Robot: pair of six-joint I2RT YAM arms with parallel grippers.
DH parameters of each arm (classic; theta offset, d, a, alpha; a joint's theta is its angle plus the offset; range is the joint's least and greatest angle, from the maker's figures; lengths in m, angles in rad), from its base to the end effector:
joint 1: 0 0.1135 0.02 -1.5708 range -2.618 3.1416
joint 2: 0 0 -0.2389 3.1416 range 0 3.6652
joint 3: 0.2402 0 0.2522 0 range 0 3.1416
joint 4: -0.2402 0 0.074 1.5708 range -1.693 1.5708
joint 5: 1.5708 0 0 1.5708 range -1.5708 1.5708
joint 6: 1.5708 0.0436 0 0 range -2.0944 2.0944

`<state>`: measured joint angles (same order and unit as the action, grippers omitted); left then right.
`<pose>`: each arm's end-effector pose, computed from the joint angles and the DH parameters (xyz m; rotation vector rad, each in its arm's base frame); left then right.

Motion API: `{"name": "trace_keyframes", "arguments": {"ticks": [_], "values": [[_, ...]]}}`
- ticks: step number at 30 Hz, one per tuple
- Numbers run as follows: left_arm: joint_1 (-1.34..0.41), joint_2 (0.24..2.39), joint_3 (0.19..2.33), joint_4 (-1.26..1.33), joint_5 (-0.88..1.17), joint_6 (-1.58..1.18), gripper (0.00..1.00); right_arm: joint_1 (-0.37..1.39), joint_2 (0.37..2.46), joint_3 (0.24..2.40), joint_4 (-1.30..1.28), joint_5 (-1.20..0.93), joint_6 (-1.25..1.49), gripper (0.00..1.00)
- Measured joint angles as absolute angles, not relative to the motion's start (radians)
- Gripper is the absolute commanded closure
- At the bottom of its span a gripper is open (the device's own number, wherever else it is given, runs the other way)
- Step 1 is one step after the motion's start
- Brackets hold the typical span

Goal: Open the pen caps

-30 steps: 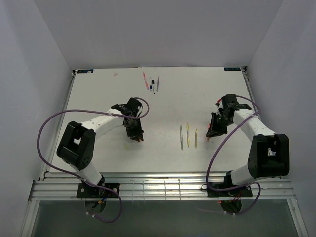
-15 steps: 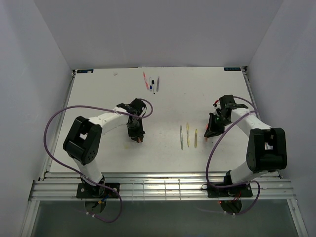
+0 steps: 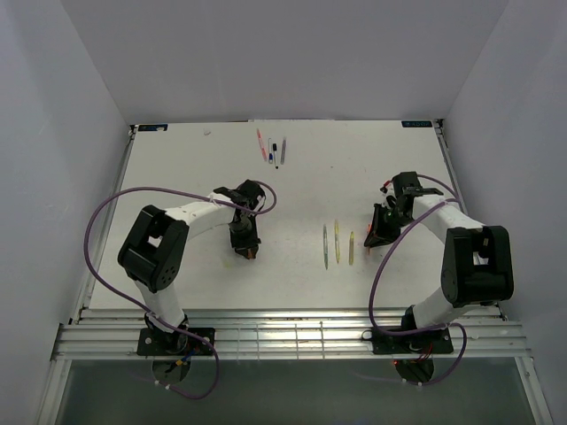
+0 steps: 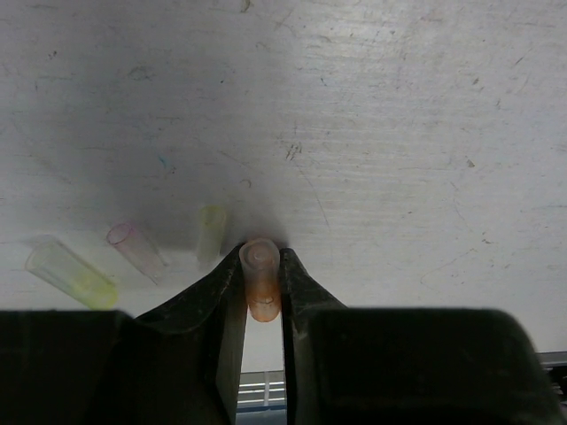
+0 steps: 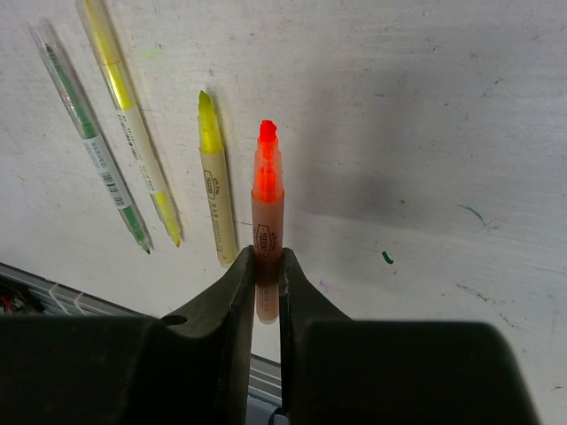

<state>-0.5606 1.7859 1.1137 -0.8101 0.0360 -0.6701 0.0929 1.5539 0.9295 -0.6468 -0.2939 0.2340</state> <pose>0.2621 -0.1664 0.1242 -0.1665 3.0831 -0.1243 0.2815 0.0389 0.1473 0.1376 2.8522 0.4870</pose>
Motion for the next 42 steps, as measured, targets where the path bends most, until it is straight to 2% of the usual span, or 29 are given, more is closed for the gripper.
{"name": "trace_keyframes", "arguments": {"ticks": [8,19,28,37,42], "values": [[-0.561,1.786,1.106,-0.806,0.039,-0.675,0.62,0.093,1.554,0.896,-0.630,-0.298,0.234,0.84],[-0.561,1.779,1.103,-0.809,0.041,-0.677,0.59,0.093,1.574,0.886,-0.624,-0.302,0.229,0.81],[-0.567,1.750,1.122,-0.856,0.041,-0.689,0.50,0.099,1.619,0.886,-0.616,-0.302,0.228,0.64],[-0.574,1.656,1.245,-0.892,0.050,-0.715,0.48,0.101,1.618,0.897,-0.627,-0.287,0.228,0.53],[-0.574,1.659,1.368,-0.928,0.038,-0.712,0.48,0.101,1.603,0.976,-0.683,-0.261,0.229,0.45]]}}
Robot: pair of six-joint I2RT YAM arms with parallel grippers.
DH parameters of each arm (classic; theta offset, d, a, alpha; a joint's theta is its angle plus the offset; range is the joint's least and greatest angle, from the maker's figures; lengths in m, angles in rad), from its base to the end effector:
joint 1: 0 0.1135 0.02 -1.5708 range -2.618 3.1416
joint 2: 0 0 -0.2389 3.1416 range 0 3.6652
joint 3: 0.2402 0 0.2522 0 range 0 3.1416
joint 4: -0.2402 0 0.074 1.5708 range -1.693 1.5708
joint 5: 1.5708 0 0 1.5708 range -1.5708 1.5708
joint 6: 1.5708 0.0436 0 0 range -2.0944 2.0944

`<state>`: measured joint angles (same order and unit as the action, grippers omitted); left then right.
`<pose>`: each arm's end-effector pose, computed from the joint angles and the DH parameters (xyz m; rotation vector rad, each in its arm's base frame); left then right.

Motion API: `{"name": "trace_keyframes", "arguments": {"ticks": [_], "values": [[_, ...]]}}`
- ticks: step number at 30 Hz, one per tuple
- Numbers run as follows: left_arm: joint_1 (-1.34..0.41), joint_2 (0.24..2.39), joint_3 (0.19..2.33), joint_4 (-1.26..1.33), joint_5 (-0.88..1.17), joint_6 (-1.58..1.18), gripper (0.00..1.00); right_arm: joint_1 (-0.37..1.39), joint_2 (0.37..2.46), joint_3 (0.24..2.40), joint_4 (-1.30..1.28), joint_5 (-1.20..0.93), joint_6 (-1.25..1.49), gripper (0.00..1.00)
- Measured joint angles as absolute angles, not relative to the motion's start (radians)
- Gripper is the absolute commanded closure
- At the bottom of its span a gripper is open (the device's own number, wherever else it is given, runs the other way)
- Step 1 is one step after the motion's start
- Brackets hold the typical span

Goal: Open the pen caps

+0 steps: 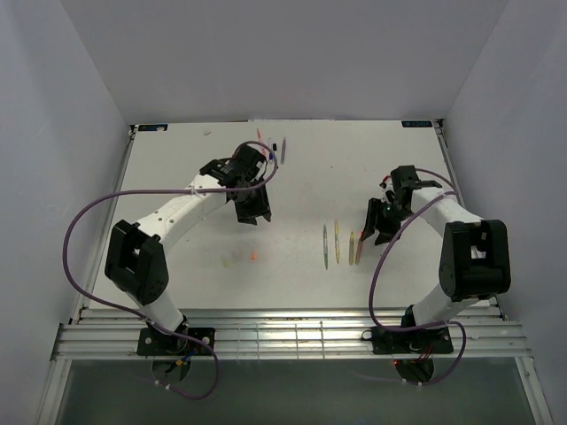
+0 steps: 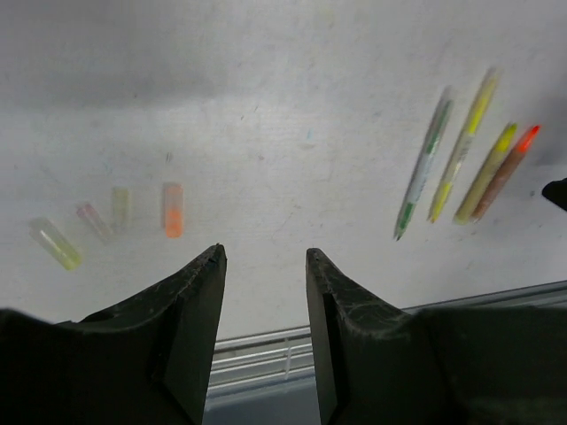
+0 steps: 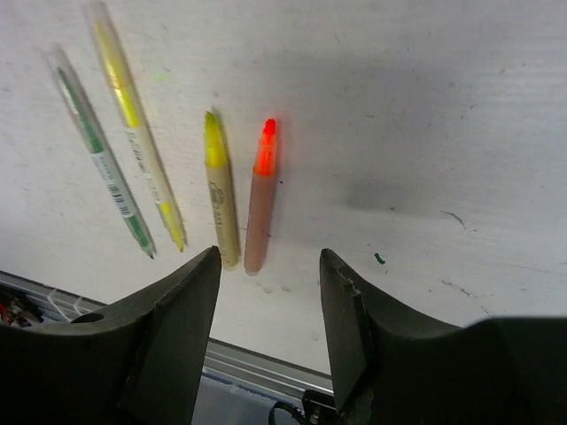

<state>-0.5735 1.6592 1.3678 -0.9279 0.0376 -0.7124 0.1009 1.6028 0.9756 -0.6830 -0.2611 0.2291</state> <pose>0.2792 -0.1823 0.2282 -0.1891 2.8559 -0.3478 0.2885 0.0405 0.1449 0.1358 2.8934 0.4374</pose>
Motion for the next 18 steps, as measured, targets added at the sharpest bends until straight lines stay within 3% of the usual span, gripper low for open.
{"name": "trace_keyframes", "arguments": {"ticks": [9,13,18], "values": [[-0.541,1.917,1.909,-0.984,-0.063,-0.654,0.49,0.136,1.545,1.163,-0.781,-0.258,0.235,0.42],[-0.457,2.111,2.143,-0.977,-0.072,-0.624,0.52,0.170,1.497,1.177,-0.832,-0.265,0.257,0.35],[-0.323,2.322,2.326,-0.948,-0.070,-0.600,0.53,0.205,1.451,1.192,-0.893,-0.263,0.284,0.34]]}}
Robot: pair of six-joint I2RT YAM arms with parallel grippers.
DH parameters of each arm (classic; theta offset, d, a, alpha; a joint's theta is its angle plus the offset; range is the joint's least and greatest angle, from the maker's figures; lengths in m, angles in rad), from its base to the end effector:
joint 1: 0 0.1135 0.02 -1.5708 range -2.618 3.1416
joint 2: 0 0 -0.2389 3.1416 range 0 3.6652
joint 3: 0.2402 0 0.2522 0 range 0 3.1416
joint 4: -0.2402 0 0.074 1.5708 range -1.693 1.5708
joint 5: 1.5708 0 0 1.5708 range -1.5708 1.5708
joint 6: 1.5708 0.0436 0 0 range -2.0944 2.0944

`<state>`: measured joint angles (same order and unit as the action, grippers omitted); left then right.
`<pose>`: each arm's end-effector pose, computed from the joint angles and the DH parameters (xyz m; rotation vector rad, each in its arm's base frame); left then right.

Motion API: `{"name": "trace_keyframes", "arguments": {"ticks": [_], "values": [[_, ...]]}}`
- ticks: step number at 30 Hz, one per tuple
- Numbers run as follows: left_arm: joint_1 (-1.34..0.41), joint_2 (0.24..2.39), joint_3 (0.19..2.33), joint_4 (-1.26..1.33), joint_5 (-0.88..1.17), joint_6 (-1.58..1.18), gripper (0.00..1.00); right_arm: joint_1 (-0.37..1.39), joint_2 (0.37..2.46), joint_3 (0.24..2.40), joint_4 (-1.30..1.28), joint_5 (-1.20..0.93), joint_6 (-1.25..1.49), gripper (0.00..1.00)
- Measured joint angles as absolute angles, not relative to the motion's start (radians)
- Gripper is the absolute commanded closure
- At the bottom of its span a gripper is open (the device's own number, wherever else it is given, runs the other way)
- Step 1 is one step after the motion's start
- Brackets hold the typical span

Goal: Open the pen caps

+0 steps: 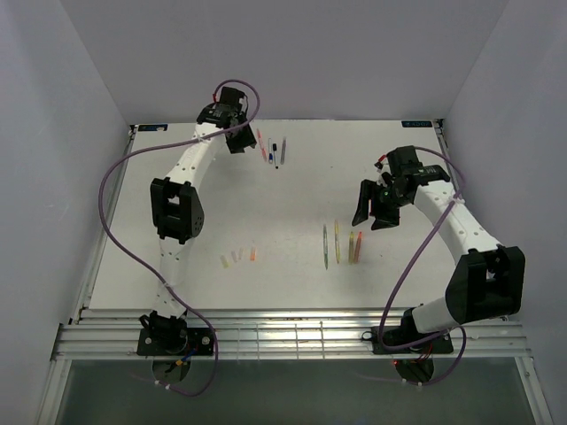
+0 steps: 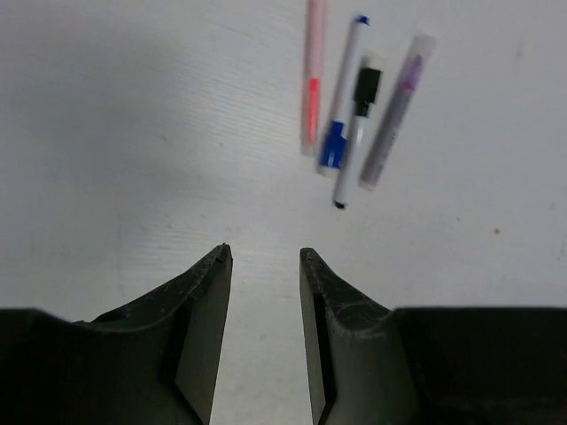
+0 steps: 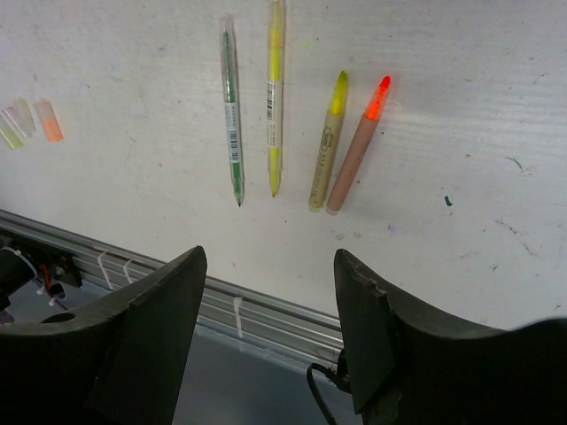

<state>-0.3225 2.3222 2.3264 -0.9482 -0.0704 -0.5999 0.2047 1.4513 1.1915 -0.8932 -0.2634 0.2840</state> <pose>0.4721 -0.1545 0.2539 -0.3792 2.5069 -0.2857 0.2824 0.0702 0.2396 0.0320 2.7588 0.4959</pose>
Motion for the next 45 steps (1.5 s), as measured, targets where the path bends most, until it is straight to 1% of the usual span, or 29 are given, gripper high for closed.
{"name": "trace_keyframes", "arguments": {"ticks": [3,6,10,15,18,23,28,33,45], "values": [[-0.254,2.393,2.330,-0.890,-0.044,-0.591,0.56,0.210,1.447,1.221,-0.919,-0.264,0.285,0.35],[-0.213,2.435,2.296,-0.775,0.017,-0.569,0.57,0.213,1.447,1.234,-0.921,-0.264,0.285,0.35],[-0.217,2.466,2.269,-0.639,0.097,-0.546,0.57,0.218,1.478,1.242,-0.917,-0.265,0.285,0.36],[-0.243,2.480,2.265,-0.513,0.134,-0.528,0.56,0.229,1.591,1.304,-0.886,-0.280,0.293,0.37],[-0.255,2.482,2.265,-0.454,0.134,-0.516,0.56,0.242,1.623,1.328,-0.872,-0.283,0.300,0.37],[-0.258,2.500,2.265,-0.373,0.111,-0.485,0.55,0.254,1.615,1.325,-0.856,-0.282,0.306,0.37],[-0.265,2.549,2.265,-0.319,0.070,-0.450,0.53,0.254,1.555,1.253,-0.828,-0.274,0.308,0.37],[-0.278,2.594,2.263,-0.303,0.026,-0.413,0.52,0.254,1.503,1.180,-0.810,-0.265,0.310,0.37],[-0.294,2.613,2.263,-0.272,-0.030,-0.376,0.52,0.254,1.464,1.142,-0.781,-0.256,0.315,0.37]]}}
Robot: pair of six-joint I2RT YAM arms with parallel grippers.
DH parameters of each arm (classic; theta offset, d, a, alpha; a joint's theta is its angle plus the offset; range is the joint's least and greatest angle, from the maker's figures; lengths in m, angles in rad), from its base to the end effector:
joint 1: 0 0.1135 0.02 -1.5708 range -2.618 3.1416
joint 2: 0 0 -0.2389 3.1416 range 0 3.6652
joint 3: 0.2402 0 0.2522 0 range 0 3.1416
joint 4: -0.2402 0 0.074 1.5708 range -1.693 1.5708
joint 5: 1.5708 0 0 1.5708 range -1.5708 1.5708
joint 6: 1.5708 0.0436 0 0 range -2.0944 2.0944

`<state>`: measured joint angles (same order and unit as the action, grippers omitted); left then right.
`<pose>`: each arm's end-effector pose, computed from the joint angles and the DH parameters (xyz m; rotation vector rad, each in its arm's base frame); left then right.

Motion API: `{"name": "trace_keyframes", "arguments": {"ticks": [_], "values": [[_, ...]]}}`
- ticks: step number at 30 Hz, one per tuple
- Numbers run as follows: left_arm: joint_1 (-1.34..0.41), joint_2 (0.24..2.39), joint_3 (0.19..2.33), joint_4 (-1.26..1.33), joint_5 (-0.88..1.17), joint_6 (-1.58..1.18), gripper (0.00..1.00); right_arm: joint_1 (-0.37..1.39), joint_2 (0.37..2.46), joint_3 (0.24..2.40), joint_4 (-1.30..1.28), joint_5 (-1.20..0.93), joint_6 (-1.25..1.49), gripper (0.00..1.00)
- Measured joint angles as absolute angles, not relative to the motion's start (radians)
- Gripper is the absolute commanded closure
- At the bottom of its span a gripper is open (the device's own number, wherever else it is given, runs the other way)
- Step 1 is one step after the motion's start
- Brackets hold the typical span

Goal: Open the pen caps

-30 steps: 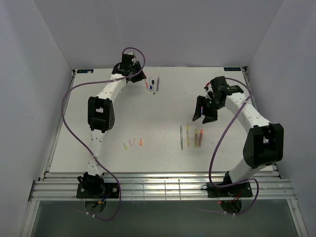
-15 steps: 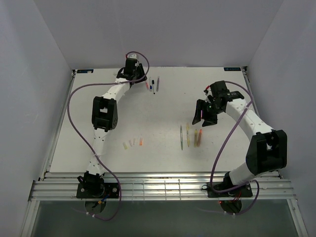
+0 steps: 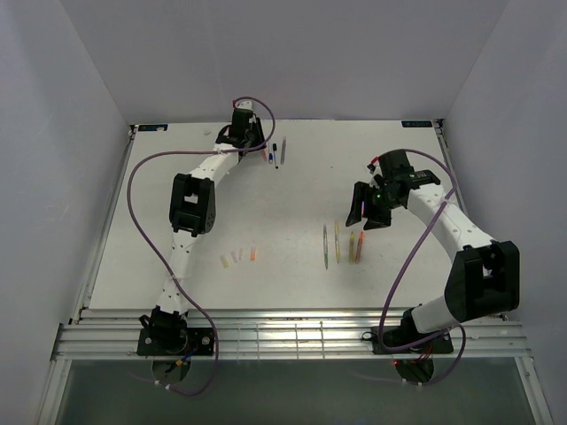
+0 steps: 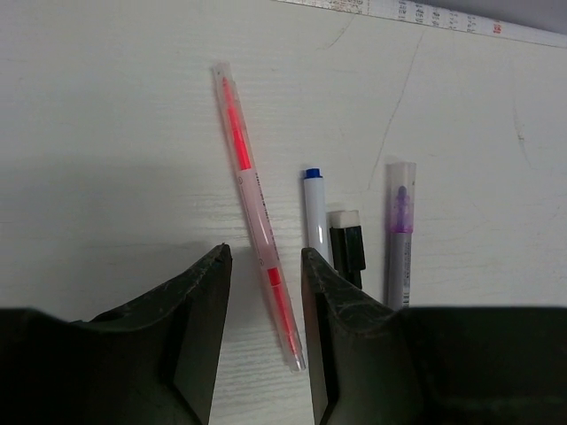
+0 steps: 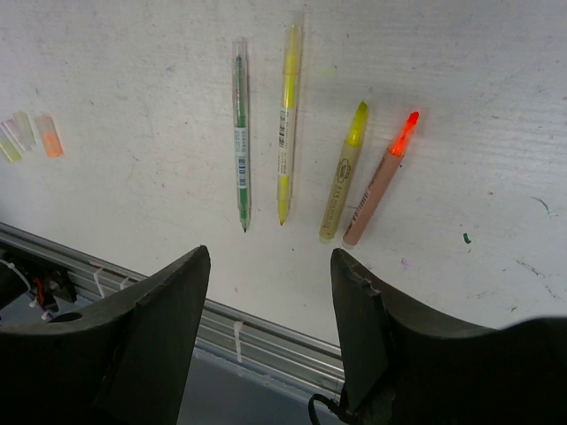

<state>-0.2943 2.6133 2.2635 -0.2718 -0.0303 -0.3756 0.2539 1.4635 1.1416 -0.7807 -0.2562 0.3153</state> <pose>0.5484 -0.1648 0.1379 -0.1071 2.2105 -0.3421 0.2859 0.0856 0.2268 0.0000 2.7187 0.5179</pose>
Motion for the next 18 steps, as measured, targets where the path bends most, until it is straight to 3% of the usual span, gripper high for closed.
{"name": "trace_keyframes", "arguments": {"ticks": [18], "values": [[-0.315,2.614,2.232,-0.262,-0.076,-0.320,0.53,0.254,1.452,1.100,-0.757,-0.252,0.319,0.37]]}}
